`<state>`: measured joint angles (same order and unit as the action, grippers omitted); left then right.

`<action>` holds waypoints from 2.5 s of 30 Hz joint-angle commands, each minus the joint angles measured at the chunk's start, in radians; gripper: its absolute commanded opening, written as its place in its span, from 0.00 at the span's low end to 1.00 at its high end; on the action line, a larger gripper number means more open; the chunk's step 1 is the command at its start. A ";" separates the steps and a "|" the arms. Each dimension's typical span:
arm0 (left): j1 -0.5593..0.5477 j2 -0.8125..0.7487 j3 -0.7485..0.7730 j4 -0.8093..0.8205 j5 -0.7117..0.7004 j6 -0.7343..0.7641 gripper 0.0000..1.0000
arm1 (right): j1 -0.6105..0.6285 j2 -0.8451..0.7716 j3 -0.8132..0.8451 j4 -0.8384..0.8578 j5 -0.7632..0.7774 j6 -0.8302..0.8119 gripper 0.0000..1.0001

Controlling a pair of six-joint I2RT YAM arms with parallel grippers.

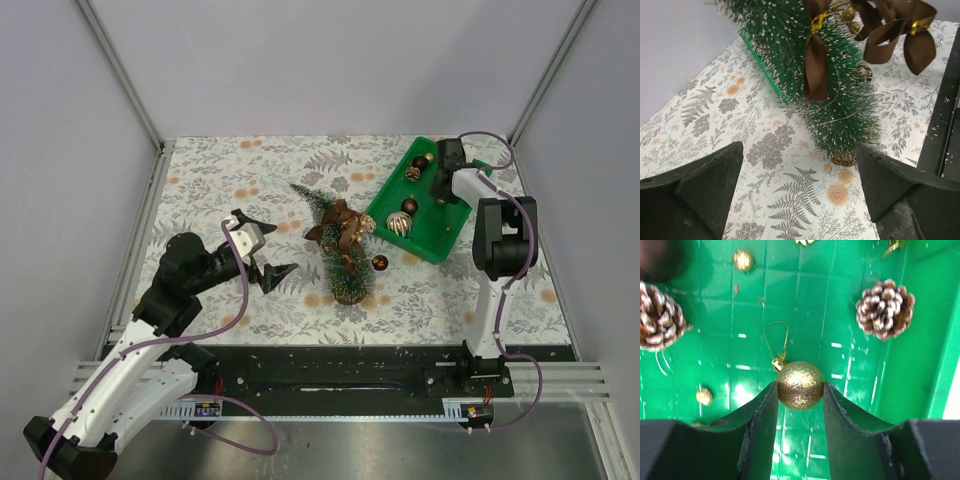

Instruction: Decorate the small christmas tree

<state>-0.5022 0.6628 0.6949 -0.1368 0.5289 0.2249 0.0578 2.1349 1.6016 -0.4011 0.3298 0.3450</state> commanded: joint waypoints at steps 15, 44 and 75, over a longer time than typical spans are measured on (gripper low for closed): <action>0.071 0.331 0.158 0.089 0.134 -0.062 0.97 | 0.010 -0.873 -0.538 0.070 -0.627 0.127 0.22; 0.071 0.245 0.032 0.238 0.238 -0.090 0.79 | 0.264 -1.414 -0.655 -0.320 -0.831 0.187 0.18; 0.070 0.239 0.011 0.298 0.280 -0.087 0.72 | 0.324 -1.284 -0.697 -0.097 -0.822 0.253 0.15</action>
<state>-0.4343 0.9279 0.7109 0.0856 0.7795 0.1242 0.3550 0.8455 0.9020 -0.5529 -0.5076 0.5846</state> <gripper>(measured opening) 0.721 0.452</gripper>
